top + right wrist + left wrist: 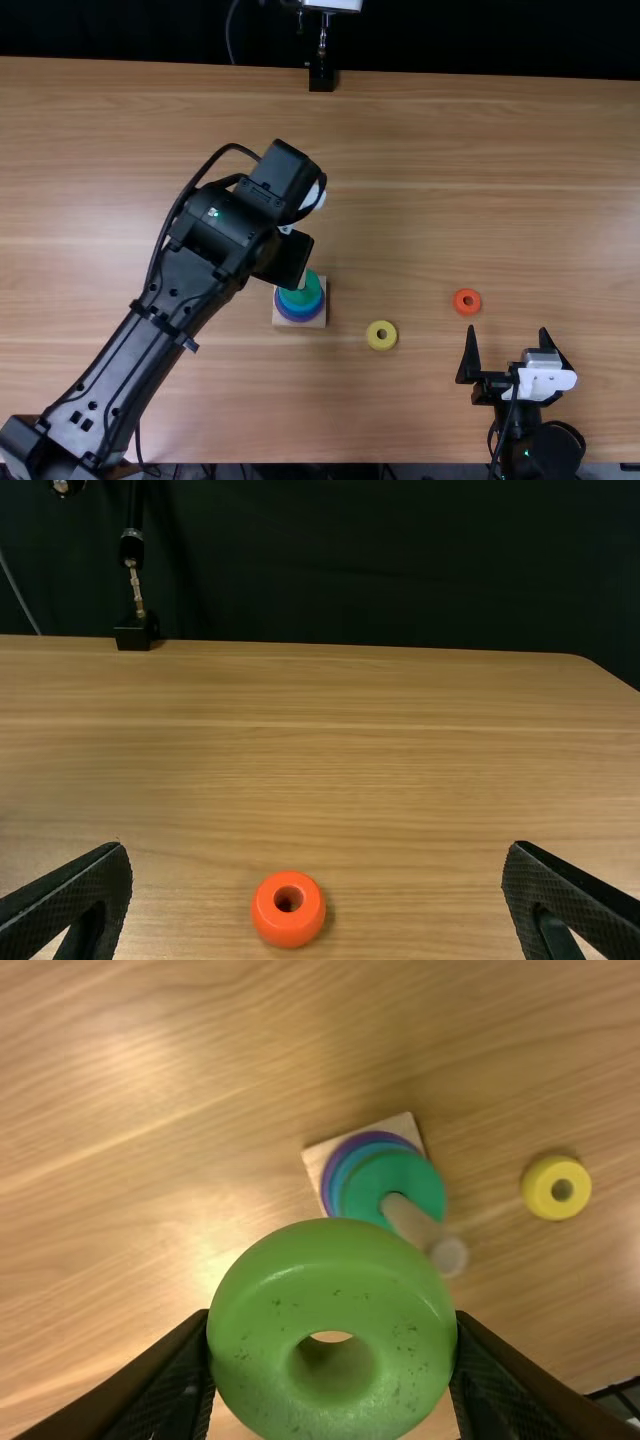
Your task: Build the Hanoi tower: stack the rings onto the peg from bottom to top in this color order: purple, dark blue, light blue, dark green, light green, yellow, orange.
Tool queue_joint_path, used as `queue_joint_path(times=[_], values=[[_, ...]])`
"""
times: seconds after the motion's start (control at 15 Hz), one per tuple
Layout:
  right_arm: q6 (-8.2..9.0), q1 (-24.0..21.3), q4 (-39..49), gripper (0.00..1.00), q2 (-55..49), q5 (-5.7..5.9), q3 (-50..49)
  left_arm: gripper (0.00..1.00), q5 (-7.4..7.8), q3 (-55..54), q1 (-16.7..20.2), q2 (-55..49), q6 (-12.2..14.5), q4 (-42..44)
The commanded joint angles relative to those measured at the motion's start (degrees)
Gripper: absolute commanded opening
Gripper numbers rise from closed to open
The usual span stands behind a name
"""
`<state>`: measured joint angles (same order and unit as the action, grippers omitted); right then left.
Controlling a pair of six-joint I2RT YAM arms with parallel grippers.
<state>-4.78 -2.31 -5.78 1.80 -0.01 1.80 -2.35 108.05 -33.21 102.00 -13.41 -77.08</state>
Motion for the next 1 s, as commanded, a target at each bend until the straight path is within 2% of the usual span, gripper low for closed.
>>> queue_joint_path(times=[0.0, 0.2, 0.93], values=[[-0.08, -0.8, -1.6, 1.00, -0.9, 0.64, -0.9, 0.00, 0.87, 2.5, -1.2, 2.3, -1.9, -0.1], [-0.08, -0.8, -1.6, 1.00, -0.9, 0.54, -0.9, 0.00, 0.87, 3.0, -3.2, 3.5, -1.9, -0.1], [-0.08, -0.8, -1.6, 1.00, -0.9, 0.64, -0.9, 0.00, 0.77, 4.4, -4.8, 7.1, -2.7, -0.1]])
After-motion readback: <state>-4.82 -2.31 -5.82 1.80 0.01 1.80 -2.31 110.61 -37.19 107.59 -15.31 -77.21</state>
